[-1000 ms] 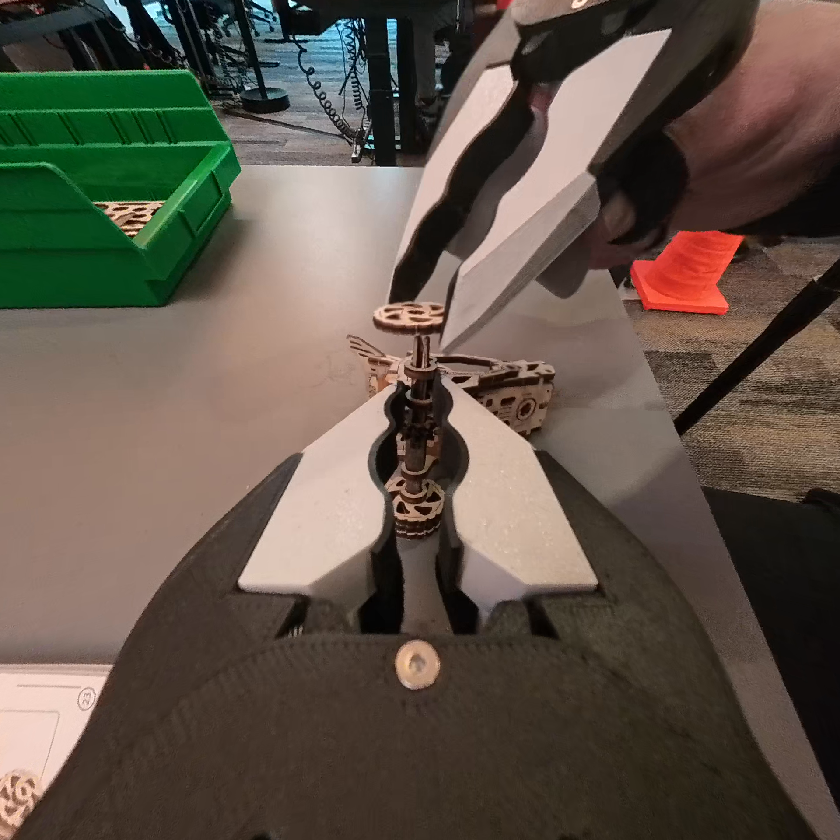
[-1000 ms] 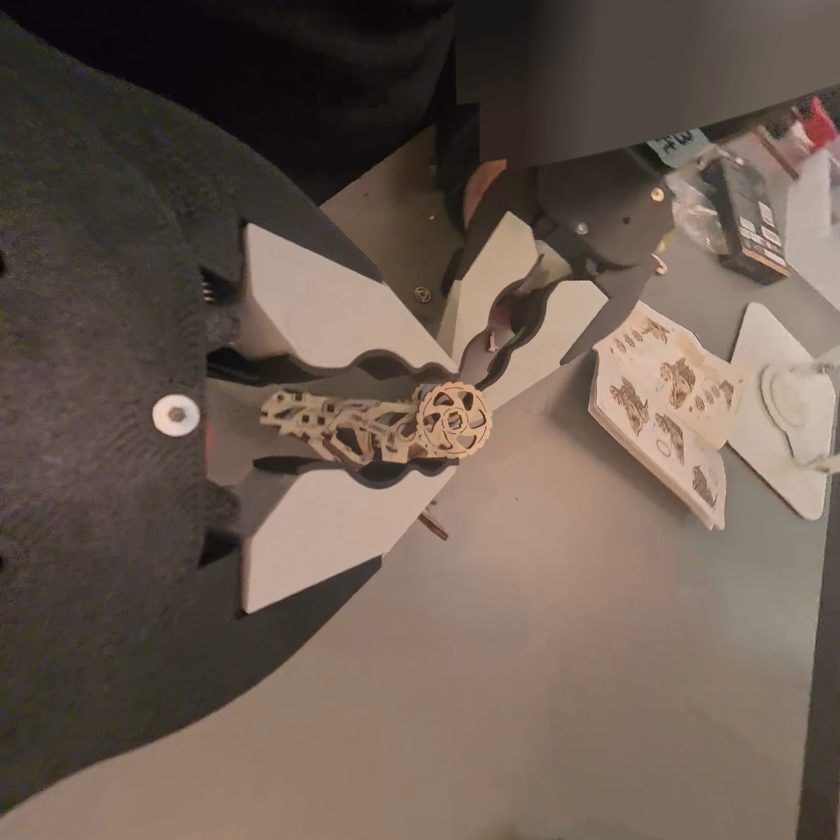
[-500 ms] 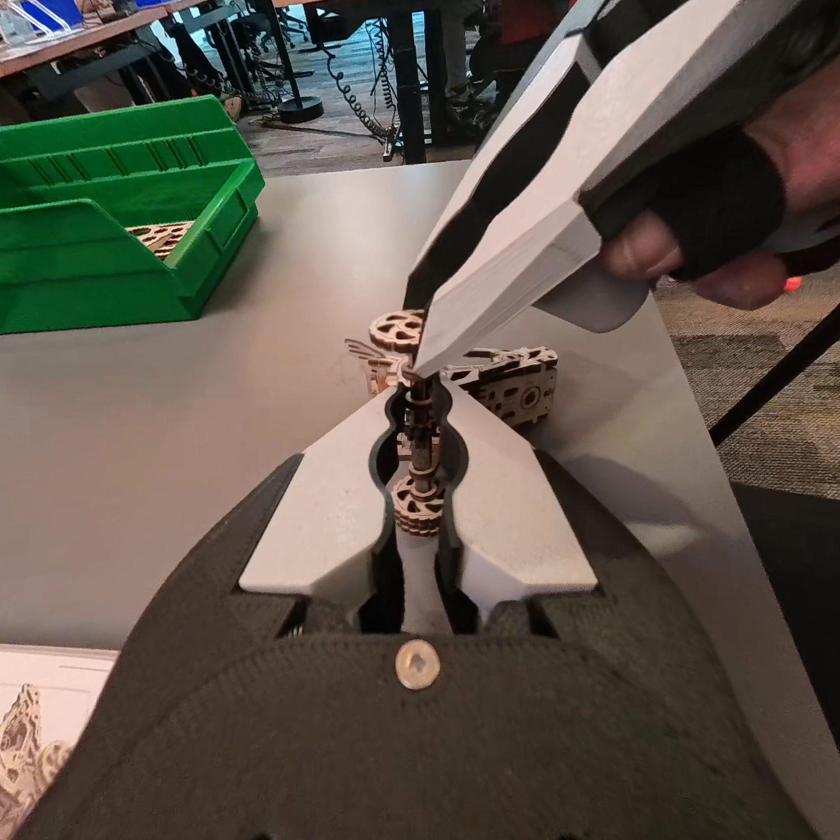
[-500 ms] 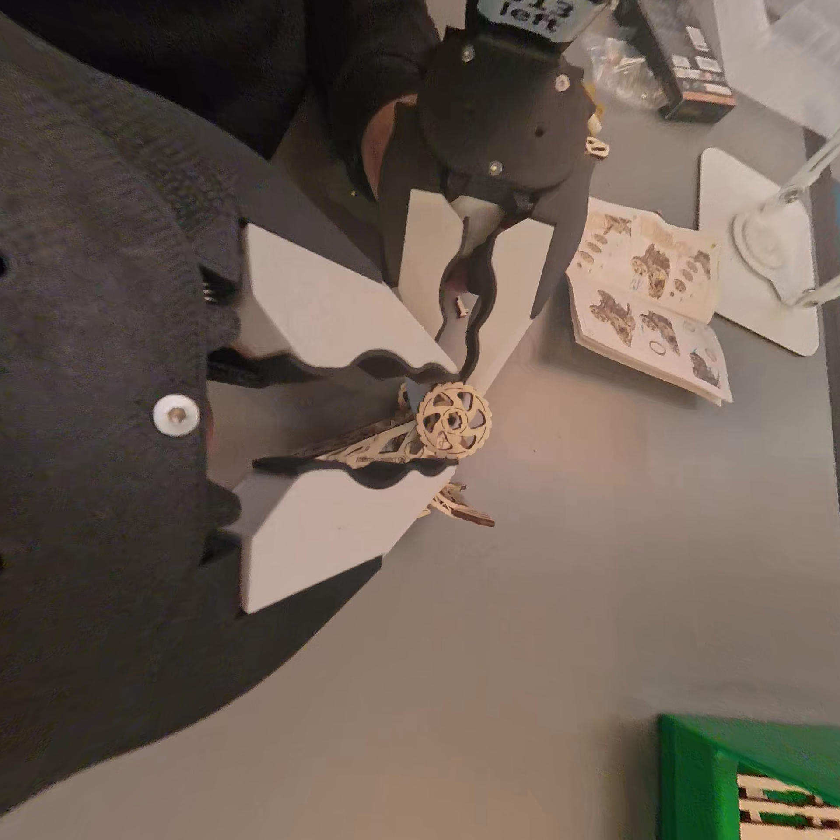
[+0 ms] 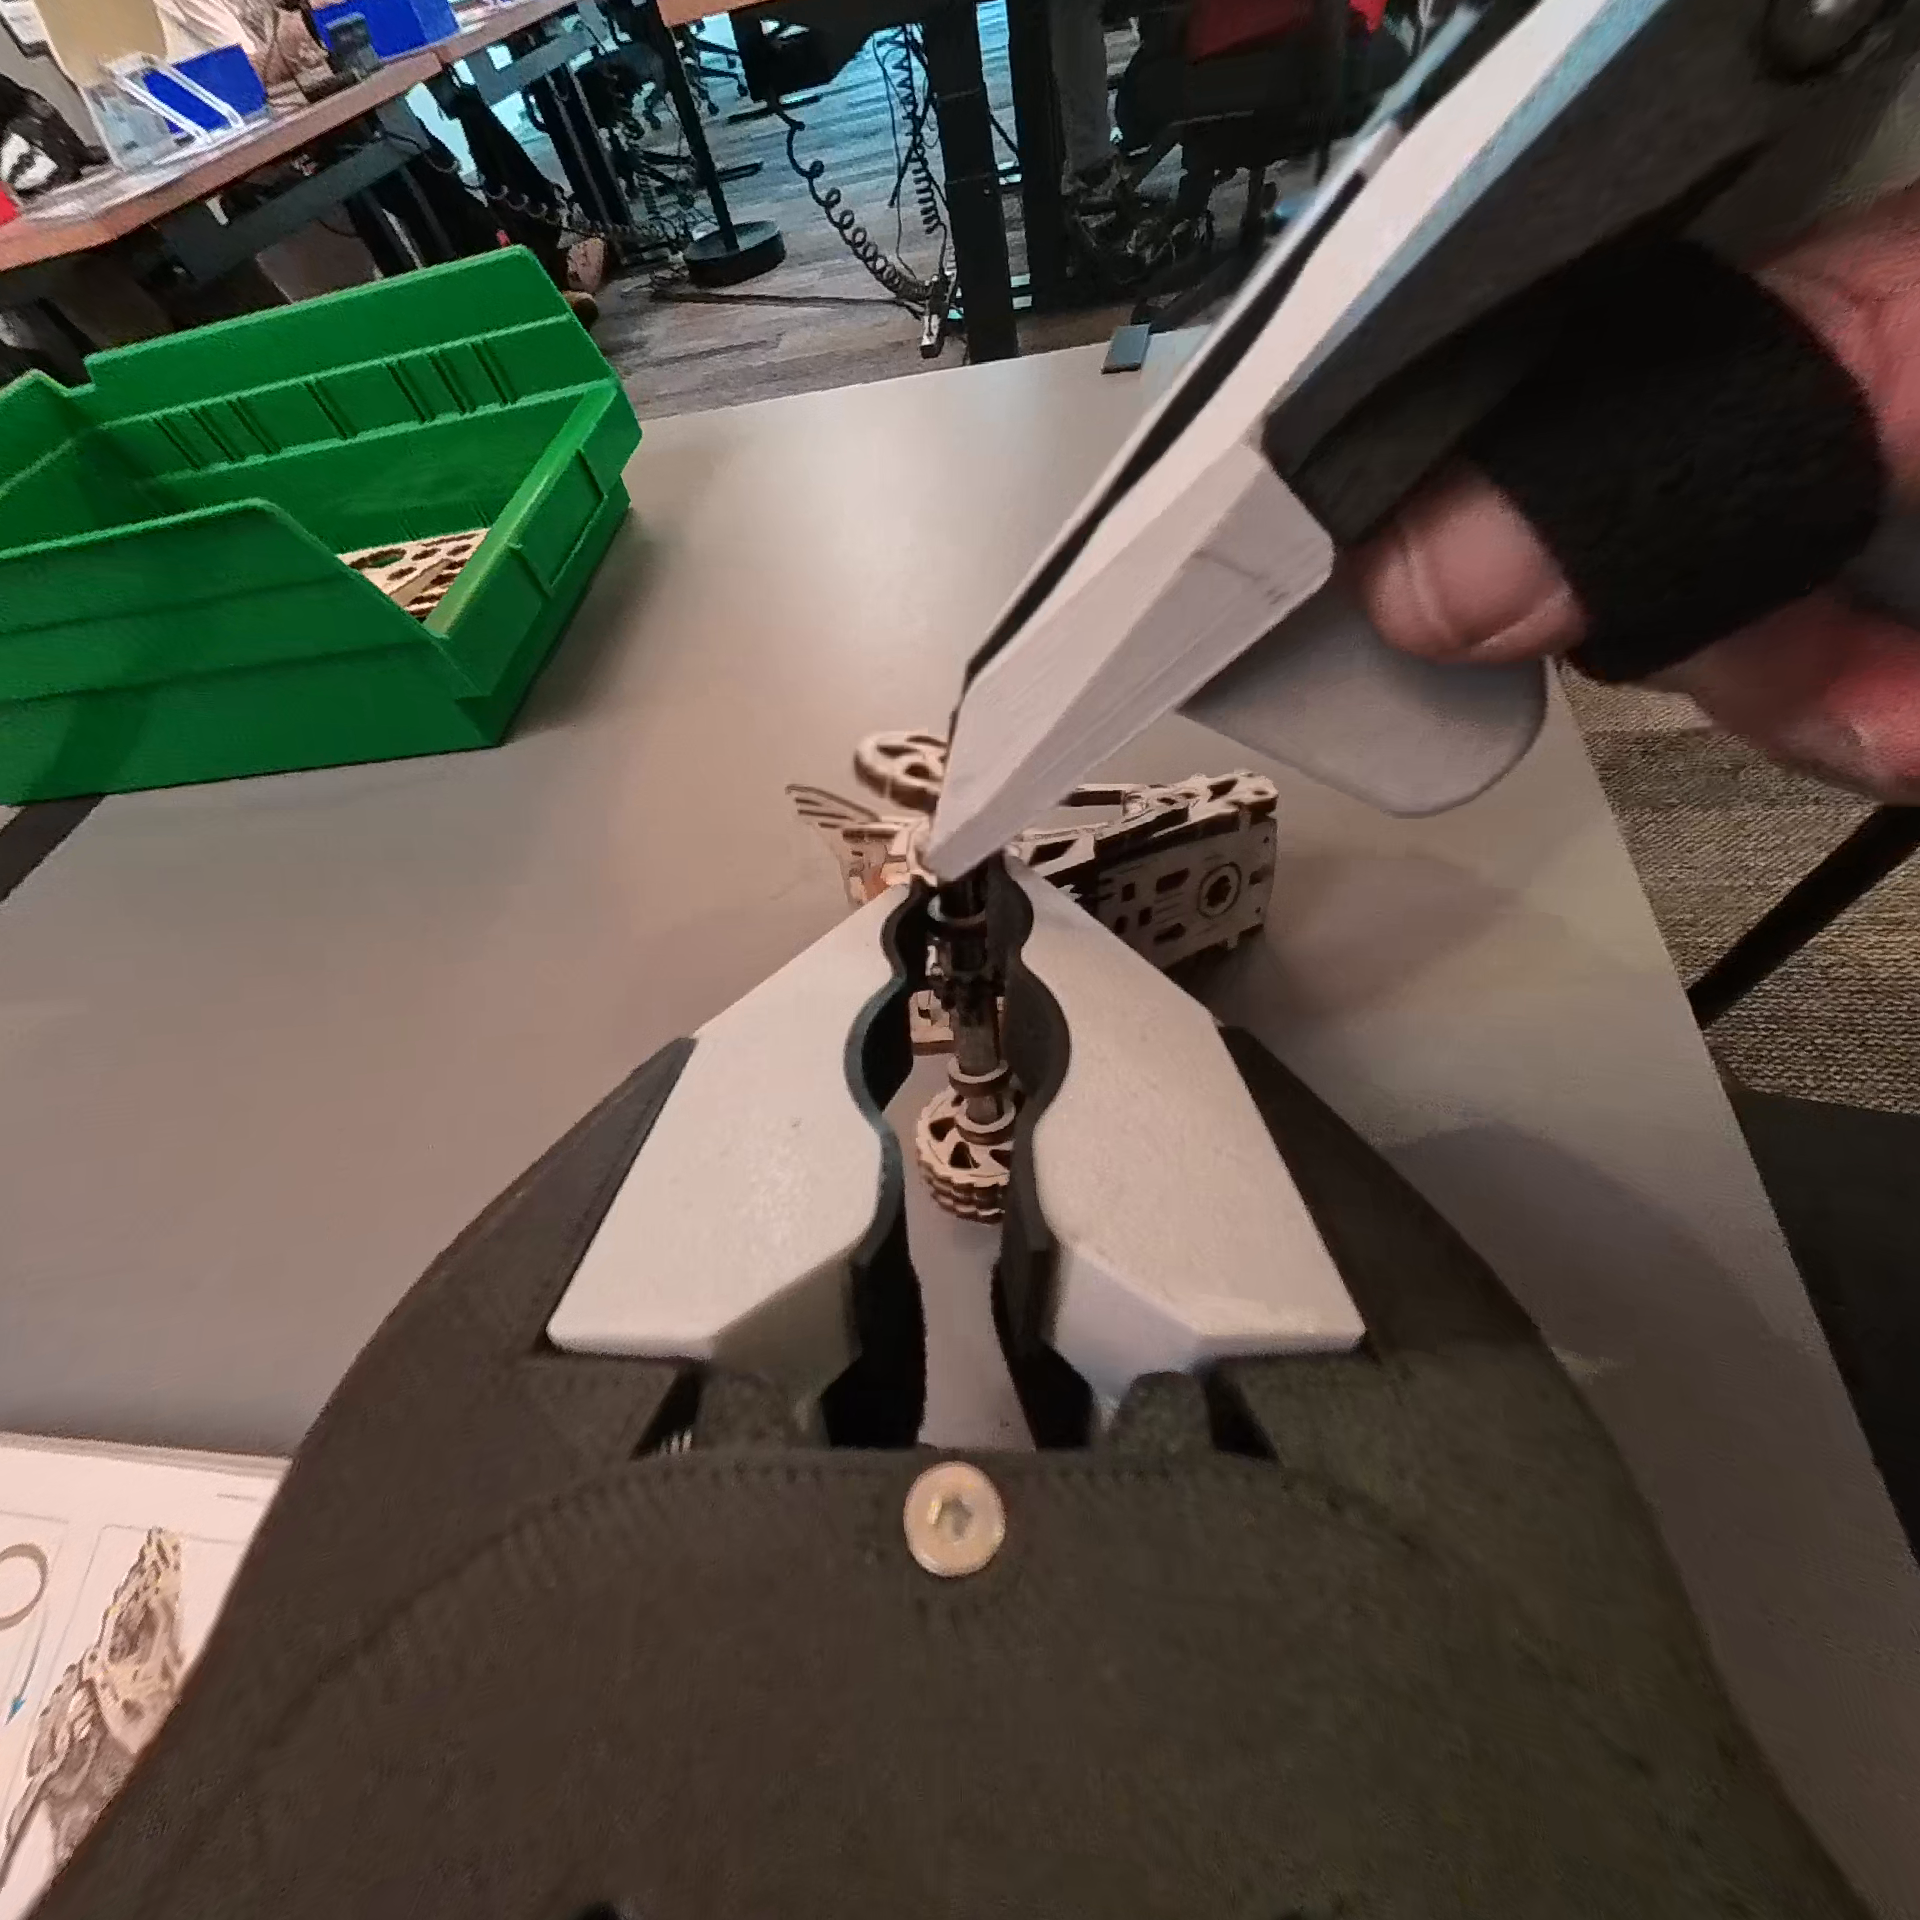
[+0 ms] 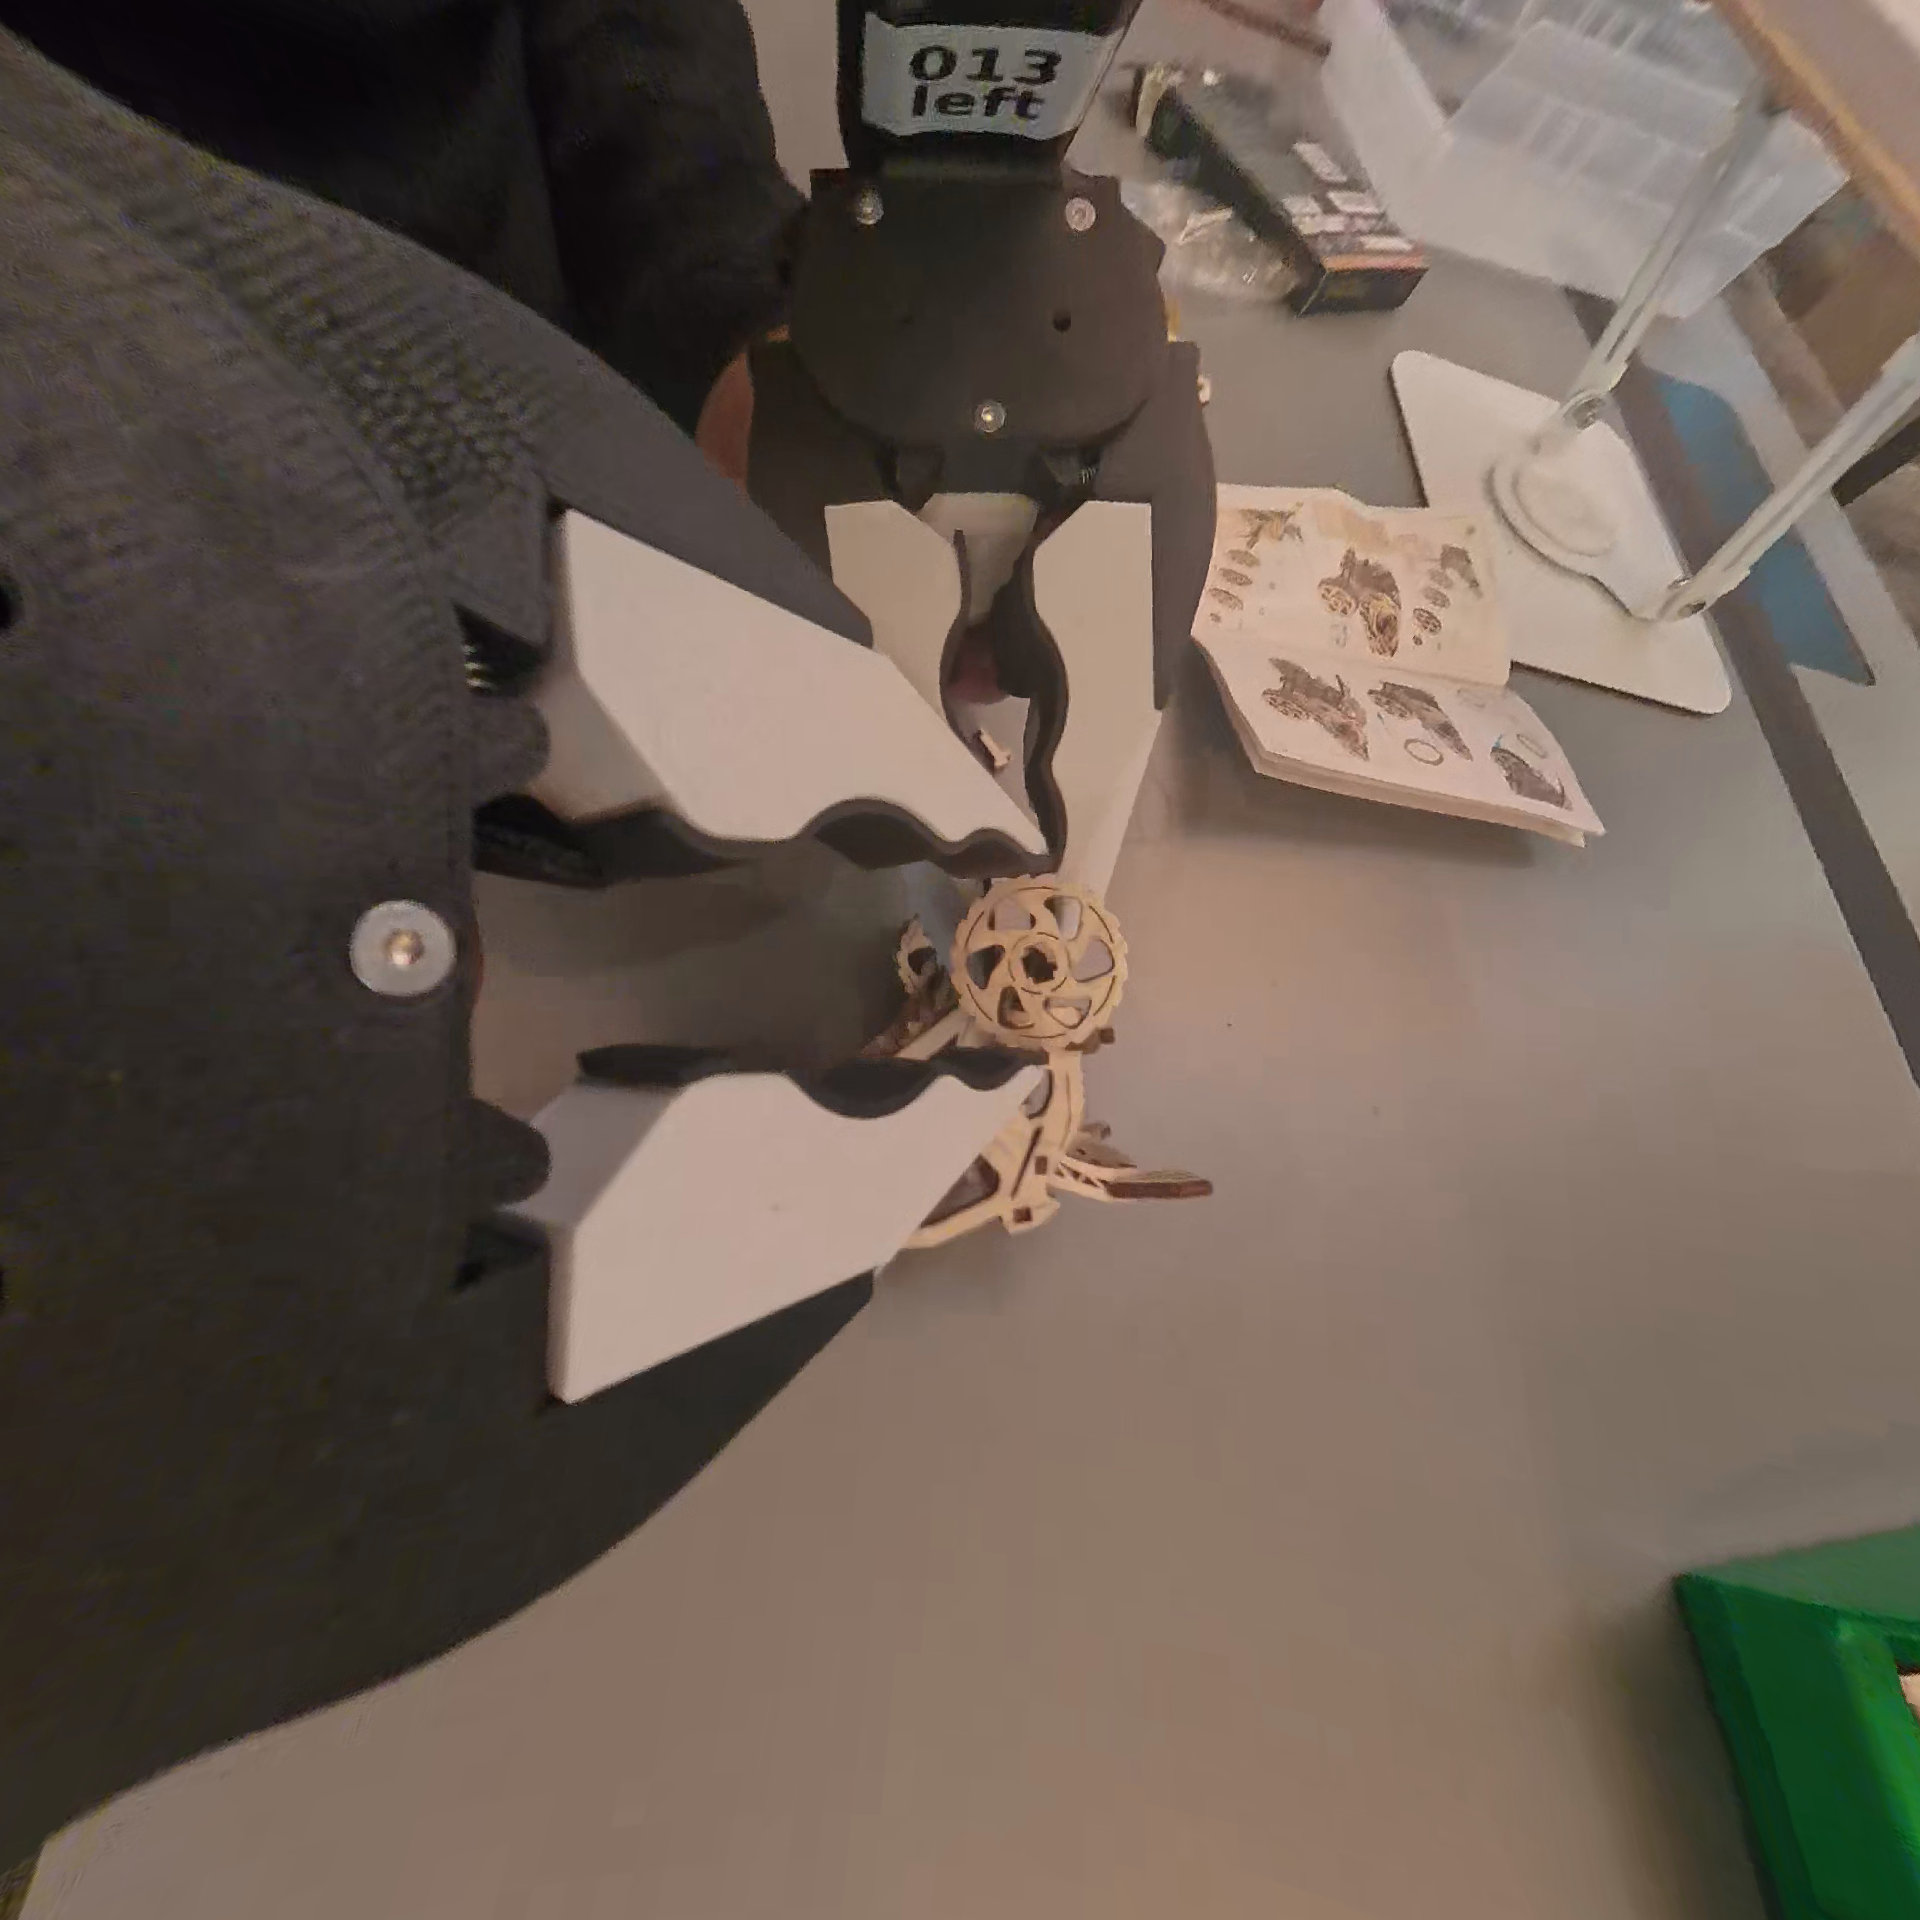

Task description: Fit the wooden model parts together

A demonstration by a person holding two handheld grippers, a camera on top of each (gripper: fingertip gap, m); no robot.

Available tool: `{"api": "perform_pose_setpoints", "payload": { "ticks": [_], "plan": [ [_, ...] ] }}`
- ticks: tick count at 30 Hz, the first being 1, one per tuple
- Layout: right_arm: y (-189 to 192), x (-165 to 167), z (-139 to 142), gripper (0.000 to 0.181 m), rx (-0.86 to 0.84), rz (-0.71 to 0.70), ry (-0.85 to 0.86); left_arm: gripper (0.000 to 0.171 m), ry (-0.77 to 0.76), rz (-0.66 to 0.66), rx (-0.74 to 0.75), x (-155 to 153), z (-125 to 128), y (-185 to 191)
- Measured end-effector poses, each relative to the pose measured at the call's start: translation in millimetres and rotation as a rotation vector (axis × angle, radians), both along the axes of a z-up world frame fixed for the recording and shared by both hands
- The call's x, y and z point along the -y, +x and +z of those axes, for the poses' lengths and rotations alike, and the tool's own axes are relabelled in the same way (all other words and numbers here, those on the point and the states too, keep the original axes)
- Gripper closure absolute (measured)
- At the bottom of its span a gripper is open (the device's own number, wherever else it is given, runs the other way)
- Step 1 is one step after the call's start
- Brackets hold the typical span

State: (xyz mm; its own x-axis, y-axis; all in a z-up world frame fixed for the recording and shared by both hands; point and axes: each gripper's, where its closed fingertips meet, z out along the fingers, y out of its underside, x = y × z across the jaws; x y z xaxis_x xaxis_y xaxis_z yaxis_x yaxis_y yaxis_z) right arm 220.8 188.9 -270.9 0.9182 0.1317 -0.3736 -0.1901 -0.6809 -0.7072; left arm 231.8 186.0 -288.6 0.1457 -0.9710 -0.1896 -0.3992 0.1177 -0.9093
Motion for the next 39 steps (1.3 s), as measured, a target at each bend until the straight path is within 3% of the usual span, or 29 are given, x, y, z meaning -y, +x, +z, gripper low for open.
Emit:
{"api": "perform_pose_setpoints", "payload": {
  "ticks": [9,33,38,39],
  "plan": [
    [3.5,2.6,-1.6,0.151,-0.01,-0.041,-0.002,0.165,0.05,0.007,-0.011,3.3,1.5,1.9],
    [2.9,0.8,0.3,0.15,0.048,0.04,0.013,0.164,0.066,-0.007,-0.008,6.5,1.8,3.2],
    [15.1,2.9,18.5,0.15,-0.019,0.069,0.106,0.163,0.03,-0.037,-0.006,8.7,3.1,-0.1],
    [19.7,4.9,19.3,0.15,0.013,0.077,0.112,0.15,0.036,-0.039,0.0,8.6,5.7,-1.5]
  ]
}}
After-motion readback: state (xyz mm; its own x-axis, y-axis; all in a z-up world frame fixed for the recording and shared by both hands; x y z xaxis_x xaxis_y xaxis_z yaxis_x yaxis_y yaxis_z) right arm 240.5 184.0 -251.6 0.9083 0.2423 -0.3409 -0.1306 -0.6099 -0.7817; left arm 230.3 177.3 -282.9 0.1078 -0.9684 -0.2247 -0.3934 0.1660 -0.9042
